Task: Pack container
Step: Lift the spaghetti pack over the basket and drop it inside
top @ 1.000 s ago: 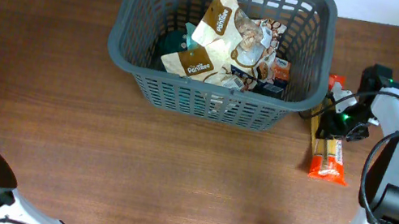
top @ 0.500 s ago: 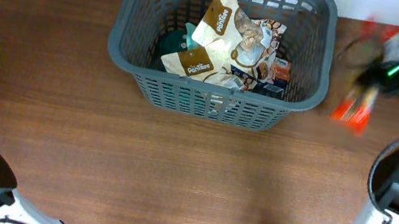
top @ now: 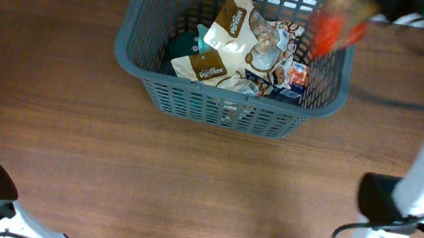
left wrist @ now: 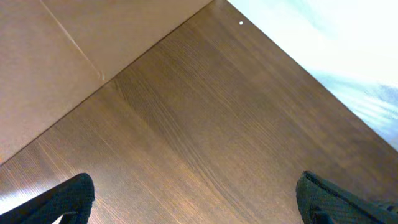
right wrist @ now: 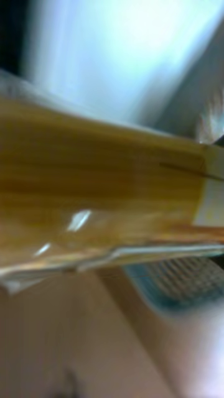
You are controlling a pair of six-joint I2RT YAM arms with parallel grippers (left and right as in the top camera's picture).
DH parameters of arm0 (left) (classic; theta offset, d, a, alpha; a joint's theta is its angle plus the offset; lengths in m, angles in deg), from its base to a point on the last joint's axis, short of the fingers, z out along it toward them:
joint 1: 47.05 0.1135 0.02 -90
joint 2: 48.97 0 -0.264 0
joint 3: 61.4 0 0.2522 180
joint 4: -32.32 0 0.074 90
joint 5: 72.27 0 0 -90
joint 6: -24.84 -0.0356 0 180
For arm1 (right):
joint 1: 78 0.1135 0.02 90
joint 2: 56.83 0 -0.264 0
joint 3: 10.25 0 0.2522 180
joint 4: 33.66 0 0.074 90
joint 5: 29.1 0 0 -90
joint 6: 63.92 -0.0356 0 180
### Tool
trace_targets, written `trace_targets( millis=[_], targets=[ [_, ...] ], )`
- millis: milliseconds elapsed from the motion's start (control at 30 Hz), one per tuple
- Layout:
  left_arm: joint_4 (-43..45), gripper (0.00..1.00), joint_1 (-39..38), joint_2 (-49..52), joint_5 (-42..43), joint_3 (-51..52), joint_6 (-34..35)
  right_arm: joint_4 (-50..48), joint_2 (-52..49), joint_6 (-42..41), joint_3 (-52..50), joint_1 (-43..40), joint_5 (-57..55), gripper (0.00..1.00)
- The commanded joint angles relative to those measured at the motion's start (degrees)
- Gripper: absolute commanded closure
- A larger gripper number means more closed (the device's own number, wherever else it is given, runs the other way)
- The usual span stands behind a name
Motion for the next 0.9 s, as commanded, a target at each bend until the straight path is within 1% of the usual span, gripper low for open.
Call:
trace_targets(
  millis=[0,100,233,300,367,400,433,467,500,700,767,867],
  targets=[
    [0.2,0.01,0.4,0.9,1.7,0.2,-0.9,7.4,-0.1,15.6,-5.7,7.8,-1.8,0.97],
    [0.2,0.01,0.4,0.9,1.9,0.2,-1.0,10.5,-0.2,17.2,-12.4,11.5,-9.9,0.96],
    [0.2,0.01,0.4,0.9,2.0,0.2,-1.0,12.5,-0.2,17.2,-19.6,12.8,-17.2,0.93],
    [0.1,0.01,0.4,0.9,2.1,0.2,-1.0,14.0,-0.2,17.2,-22.0,12.8,-21.6,0.75],
    [0.1,0.01,0.4,0.9,2.4,0.2,-1.0,16.0,-0.2,17.1,-23.2,12.8,-26.3,0.69],
    [0.2,0.01,0.4,0.9,3.0,0.2,-1.3,16.0,-0.2,15.6,-23.8,12.8,-29.1,0.62],
    [0.2,0.01,0.4,0.9,3.5,0.2,-1.6,16.0,-0.2,15.3,-24.1,12.8,-30.5,0.37],
    [0.2,0.01,0.4,0.9,3.6,0.2,-1.6,16.0,-0.2,14.9,-24.1,12.8,-31.1,0.22],
    [0.2,0.01,0.4,0.9,3.6,0.2,-1.6,16.0,-0.2,14.9,-24.1,12.8,-31.0,0.0],
    [0.2,0.01,0.4,0.9,3.6,0.2,-1.8,16.0,-0.2,14.5,-24.0,13.2,-30.8,0.01],
    [0.5,0.01,0.4,0.9,3.6,0.2,-1.8,15.8,0.2,13.1,-23.5,13.3,-30.9,0.01],
    [1.5,0.01,0.4,0.9,3.7,0.2,-1.8,15.0,1.7,10.1,-19.8,13.2,-30.9,0.01]
  ],
)
